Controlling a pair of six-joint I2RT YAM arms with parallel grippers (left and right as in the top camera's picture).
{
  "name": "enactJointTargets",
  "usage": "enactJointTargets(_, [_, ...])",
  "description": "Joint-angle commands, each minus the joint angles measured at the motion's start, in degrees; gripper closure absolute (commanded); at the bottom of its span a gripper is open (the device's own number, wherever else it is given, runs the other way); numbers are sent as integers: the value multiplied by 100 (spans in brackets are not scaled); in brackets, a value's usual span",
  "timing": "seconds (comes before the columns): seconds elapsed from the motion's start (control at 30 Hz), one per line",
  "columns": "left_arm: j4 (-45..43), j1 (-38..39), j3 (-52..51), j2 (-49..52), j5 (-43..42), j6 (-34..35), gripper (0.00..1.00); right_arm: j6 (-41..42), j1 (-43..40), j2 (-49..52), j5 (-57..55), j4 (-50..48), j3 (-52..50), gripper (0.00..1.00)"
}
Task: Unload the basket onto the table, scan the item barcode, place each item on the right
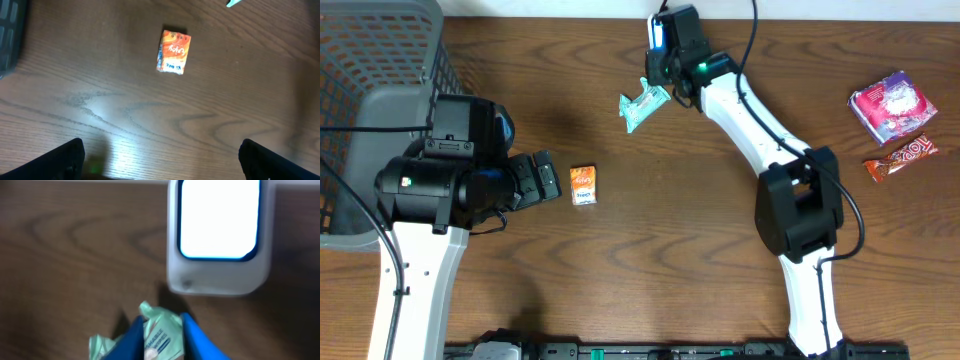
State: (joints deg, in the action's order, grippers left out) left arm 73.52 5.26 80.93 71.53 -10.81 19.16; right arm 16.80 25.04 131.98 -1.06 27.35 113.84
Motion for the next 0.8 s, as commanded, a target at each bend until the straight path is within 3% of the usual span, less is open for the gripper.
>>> enactJointTargets(0.0, [20,-22,2,0,-9,-114,2,973,216,116,249,166,48,76])
enactJointTargets(0.03, [20,-22,2,0,-11,-114,2,1250,256,160,247,245,48,69])
enactJointTargets(0.2, [20,-22,2,0,-9,-114,2,2468,452,219,221,629,48,59])
enactJointTargets(0.37, [20,-22,2,0,-9,-114,2,3316,625,256,-522,866,46,58])
enactJointTargets(0.7, [20,-22,2,0,-11,-114,2,3587,564,992,-531,505,46,51])
enactJointTargets(0.77, [20,-22,2,0,-9,-114,2,3467,520,1113,-313,446,46,57])
